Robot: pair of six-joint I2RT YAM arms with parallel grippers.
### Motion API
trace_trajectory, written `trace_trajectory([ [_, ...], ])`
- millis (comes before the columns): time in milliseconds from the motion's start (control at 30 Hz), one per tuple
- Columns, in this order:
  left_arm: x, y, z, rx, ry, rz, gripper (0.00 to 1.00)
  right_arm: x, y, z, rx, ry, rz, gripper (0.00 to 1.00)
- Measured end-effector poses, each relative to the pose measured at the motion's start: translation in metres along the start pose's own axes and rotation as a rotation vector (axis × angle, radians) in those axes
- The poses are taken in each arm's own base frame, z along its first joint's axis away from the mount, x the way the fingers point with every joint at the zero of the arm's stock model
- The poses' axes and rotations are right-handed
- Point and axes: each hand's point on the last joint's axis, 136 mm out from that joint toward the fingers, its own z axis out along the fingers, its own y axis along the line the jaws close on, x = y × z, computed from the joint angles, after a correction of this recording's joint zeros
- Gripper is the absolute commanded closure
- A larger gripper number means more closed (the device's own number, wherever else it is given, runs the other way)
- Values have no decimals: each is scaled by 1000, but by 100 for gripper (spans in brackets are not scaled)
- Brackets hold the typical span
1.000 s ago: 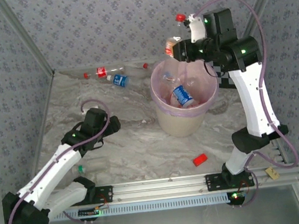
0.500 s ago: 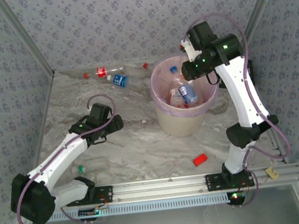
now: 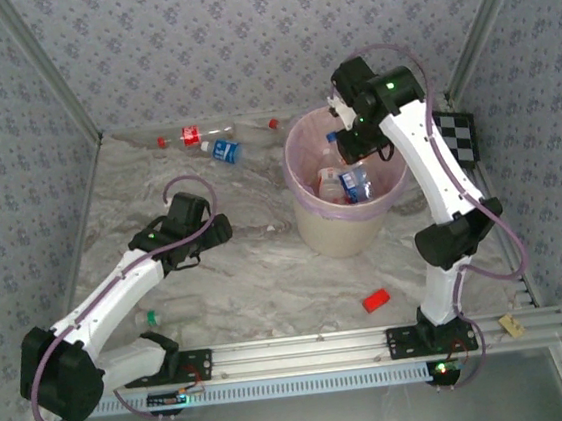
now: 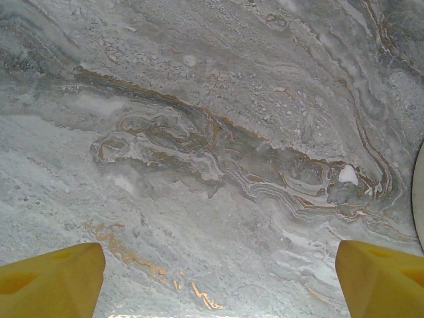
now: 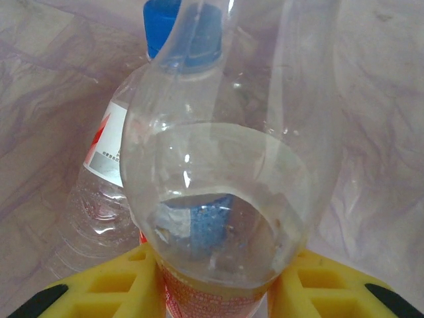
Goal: Put the plastic bottles in the bin
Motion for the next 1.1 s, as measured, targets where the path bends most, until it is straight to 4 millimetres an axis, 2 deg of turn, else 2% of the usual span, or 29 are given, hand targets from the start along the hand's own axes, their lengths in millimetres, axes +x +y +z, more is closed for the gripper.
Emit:
trace_trajectory([
  [233, -1, -1, 0, 3, -3, -1, 10, 1, 15, 4, -24, 17, -44, 60],
  [433, -1, -3, 1, 10, -1, 6, 9, 4, 46, -1, -101, 22, -105, 58],
  [567, 1, -4, 4, 12, 10, 12, 9, 4, 63, 0, -148, 18, -129, 51],
  [633, 2, -4, 3, 14, 15, 16, 9, 6, 67, 6, -166, 25, -128, 47],
  [733, 4, -1, 2, -1, 30, 30, 8, 11, 71, 26, -191, 55, -104, 43],
  [800, 5, 4, -2, -28, 41, 46, 7, 15, 70, 34, -210, 69, -86, 40],
  [933, -3, 20, -16, -122, 40, 77, 5, 13, 66, 28, -253, 21, -38, 31],
  [1100, -9, 59, -29, -303, 33, 83, 1, 7, 65, 27, -282, -5, -4, 13],
])
